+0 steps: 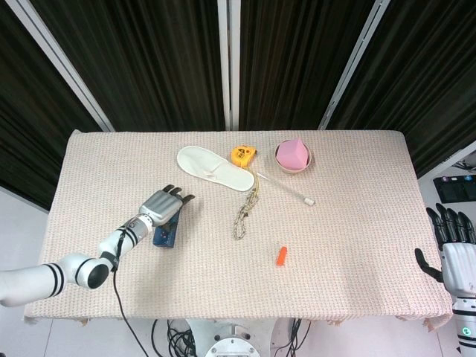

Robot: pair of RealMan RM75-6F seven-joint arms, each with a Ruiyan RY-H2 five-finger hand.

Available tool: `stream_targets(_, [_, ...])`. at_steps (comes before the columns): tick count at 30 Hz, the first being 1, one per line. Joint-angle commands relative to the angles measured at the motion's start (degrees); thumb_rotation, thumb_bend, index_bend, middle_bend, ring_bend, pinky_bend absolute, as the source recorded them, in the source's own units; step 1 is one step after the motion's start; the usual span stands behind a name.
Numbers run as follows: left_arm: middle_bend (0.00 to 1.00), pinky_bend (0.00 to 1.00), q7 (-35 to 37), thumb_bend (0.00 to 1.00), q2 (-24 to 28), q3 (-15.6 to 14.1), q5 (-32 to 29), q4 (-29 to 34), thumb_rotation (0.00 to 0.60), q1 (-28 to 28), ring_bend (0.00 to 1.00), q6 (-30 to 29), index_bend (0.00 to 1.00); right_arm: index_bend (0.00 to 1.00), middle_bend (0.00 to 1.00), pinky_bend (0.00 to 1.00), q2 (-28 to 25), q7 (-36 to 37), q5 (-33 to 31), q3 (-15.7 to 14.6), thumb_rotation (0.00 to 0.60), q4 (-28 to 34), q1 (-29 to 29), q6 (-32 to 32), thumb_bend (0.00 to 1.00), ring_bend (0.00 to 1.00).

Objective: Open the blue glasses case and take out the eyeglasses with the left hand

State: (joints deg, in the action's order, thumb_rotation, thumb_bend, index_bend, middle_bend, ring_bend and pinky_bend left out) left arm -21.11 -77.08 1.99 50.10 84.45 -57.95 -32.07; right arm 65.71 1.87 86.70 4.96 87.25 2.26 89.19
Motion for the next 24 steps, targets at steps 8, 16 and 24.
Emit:
stream_targets(8, [0.25, 0.0, -11.7, 0.39, 7.3, -11.5, -36.2, 9.3, 0.591, -15.1, 0.0, -2.8, 0.07, 0.0, 0.0, 0.0, 0.1, -0.3, 0.5, -0.1, 0.6, -0.1, 0.1, 0.1, 0.31, 0.0])
stream_targets(16, [0.26, 0.0, -16.3, 0.41, 8.5, -18.4, -47.2, 12.8, 0.52, -21.7, 0.0, -4.1, 0.08, 0.0, 0.0, 0.0, 0.2, 0.0, 0.8, -0.1, 0.6, -0.1, 0.1, 0.4, 0.31, 0.0])
stream_targets(24, [0.27, 0.0, -14.5, 0.41, 11.6, -21.1, -47.6, 17.5, 0.507, -23.0, 0.0, -1.2, 0.06, 0.0, 0.0, 0.0, 0.9, 0.9, 1.3, 0.2, 0.6, -1.1, 0.1, 1.4, 0.31, 0.0])
